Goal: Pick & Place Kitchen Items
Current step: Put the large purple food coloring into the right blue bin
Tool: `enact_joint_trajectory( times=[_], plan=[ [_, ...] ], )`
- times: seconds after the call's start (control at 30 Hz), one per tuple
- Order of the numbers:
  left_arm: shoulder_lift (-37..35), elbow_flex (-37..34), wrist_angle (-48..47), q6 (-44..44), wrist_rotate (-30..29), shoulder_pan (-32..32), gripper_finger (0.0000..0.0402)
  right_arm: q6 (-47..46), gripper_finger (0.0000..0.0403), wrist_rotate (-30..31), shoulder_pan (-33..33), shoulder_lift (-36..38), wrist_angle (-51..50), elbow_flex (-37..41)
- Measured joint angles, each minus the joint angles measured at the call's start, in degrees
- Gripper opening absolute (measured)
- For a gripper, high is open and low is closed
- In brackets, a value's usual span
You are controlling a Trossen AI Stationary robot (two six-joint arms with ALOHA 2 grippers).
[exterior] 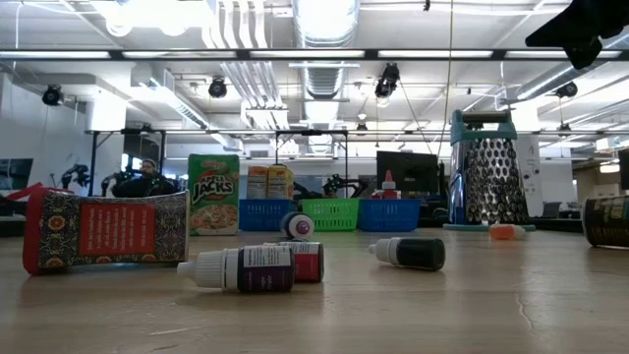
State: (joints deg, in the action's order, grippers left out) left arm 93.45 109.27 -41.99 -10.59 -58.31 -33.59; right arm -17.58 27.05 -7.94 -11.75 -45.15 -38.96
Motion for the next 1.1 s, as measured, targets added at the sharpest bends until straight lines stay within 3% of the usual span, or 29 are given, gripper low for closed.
enact_joint_trajectory(
  times=[0.2,0.37,0.8,1.1],
  plan=[
    [-2.72,-0.02,-21.5,26.82,0.03,-1.91,0.0399,0.0,0.0008,0.0,0.0,-0.01,-0.01,-0.01],
    [-3.83,-0.02,-33.16,39.77,3.59,-1.98,0.0399,0.0,0.0008,0.0,-0.01,-0.01,-0.01,0.0],
    [-3.78,-4.42,-45.4,53.86,9.24,-1.64,0.0399,0.0,0.0008,0.0,0.0,0.01,0.0,0.0],
    [-6.08,-4.76,-48.05,54.1,12.81,0.67,0.0399,0.0,0.0008,0.01,0.0,0.0,-0.02,-0.01]
  ],
)
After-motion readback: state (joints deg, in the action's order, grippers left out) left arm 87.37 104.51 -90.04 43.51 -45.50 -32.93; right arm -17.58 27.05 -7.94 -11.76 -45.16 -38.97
